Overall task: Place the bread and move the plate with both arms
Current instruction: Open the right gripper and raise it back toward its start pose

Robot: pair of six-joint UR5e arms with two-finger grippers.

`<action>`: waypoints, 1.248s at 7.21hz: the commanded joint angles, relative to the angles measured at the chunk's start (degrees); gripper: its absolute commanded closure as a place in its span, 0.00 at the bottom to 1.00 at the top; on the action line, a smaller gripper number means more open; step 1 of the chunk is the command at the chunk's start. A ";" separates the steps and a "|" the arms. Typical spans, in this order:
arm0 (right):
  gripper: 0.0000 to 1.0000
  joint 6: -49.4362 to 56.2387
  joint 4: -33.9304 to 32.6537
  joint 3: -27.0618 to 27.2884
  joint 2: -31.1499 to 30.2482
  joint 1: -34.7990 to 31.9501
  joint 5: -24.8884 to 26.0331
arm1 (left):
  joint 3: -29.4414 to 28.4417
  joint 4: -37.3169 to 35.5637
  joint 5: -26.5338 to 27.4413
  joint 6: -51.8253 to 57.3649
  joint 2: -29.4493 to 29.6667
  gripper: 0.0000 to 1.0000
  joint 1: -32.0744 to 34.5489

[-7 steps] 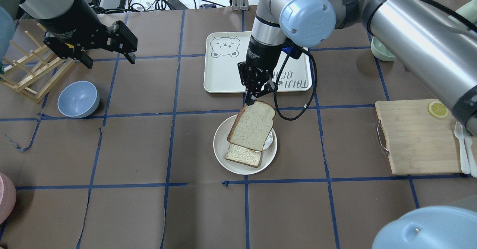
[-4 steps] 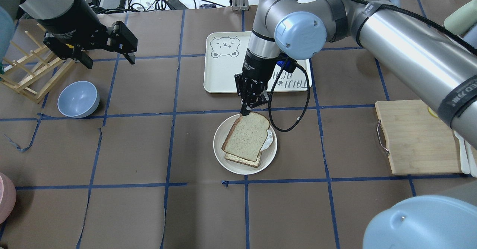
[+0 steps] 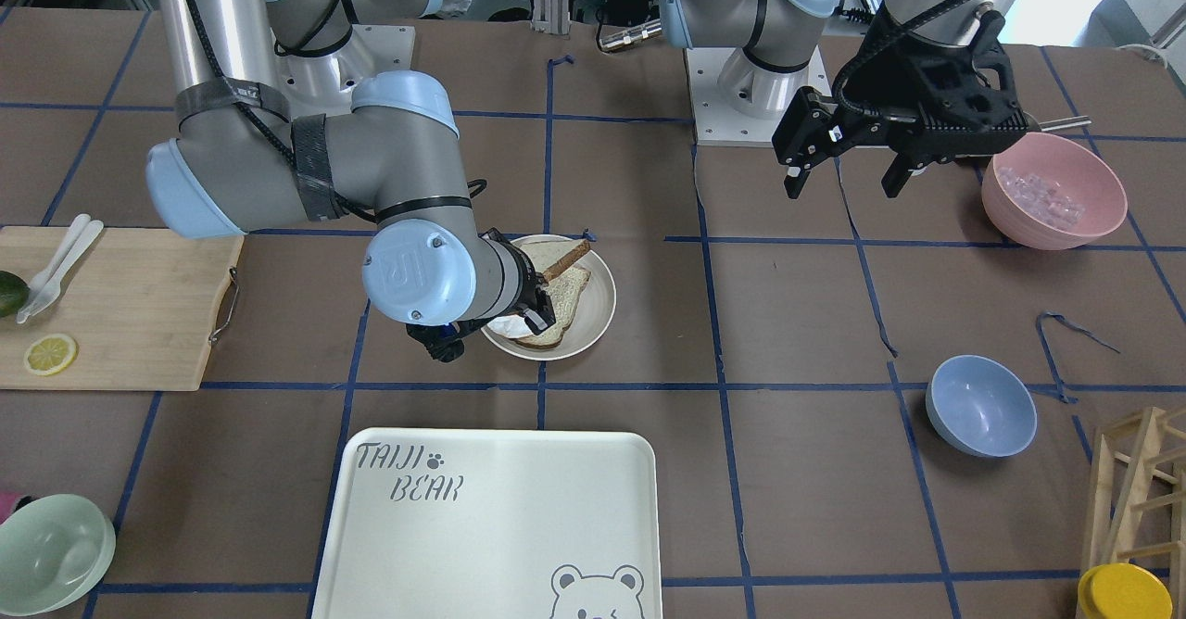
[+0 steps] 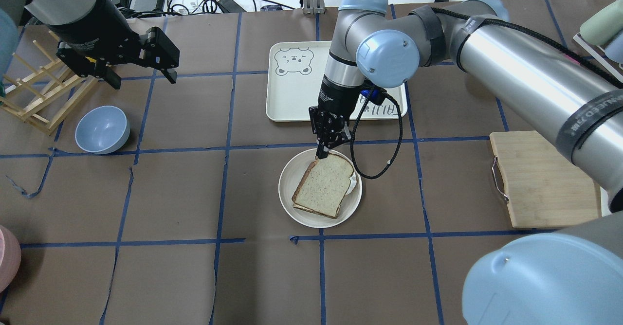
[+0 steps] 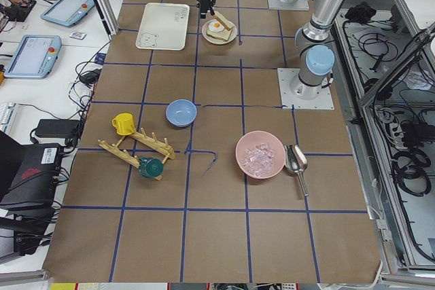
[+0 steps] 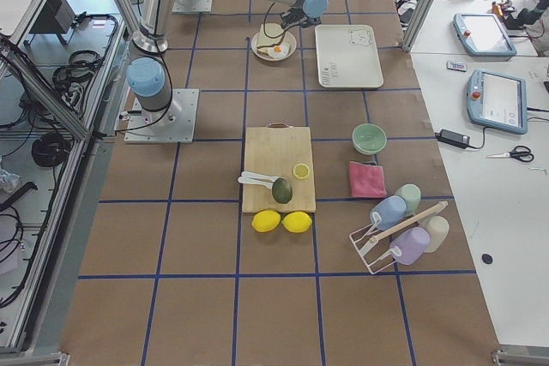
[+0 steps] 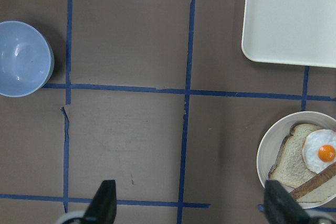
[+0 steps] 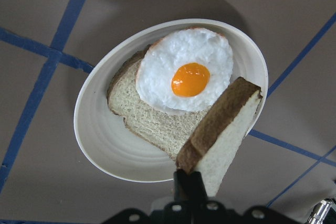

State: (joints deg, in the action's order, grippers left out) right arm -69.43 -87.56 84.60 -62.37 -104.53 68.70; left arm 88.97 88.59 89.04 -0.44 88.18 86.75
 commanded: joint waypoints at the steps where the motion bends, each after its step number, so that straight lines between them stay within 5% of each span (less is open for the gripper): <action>1: 0.94 0.17 -0.24 0.04 0.76 0.37 -0.06 | -0.02 0.00 0.08 0.00 0.06 0.00 0.00; 2: 0.44 0.26 -3.55 0.13 0.85 0.37 0.64 | -0.02 0.00 0.00 0.00 0.06 0.00 0.00; 3: 0.30 0.35 -5.41 0.22 0.85 0.37 0.65 | 0.06 0.00 0.00 0.00 -0.03 0.00 0.00; 6: 0.21 1.23 -7.61 0.22 0.15 0.90 1.86 | 0.07 0.09 0.00 0.00 -0.03 0.00 0.00; 8: 0.00 13.54 -6.75 0.22 -5.01 5.18 8.61 | 0.07 0.09 0.00 0.00 -0.03 0.00 0.00; 9: 0.00 23.19 -6.23 0.48 -8.96 7.91 9.34 | 0.07 0.00 0.00 0.00 -0.03 0.00 0.00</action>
State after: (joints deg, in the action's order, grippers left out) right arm -56.86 -94.33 84.89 -66.88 -99.79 75.93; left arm 89.03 88.64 89.04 -0.44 88.15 86.75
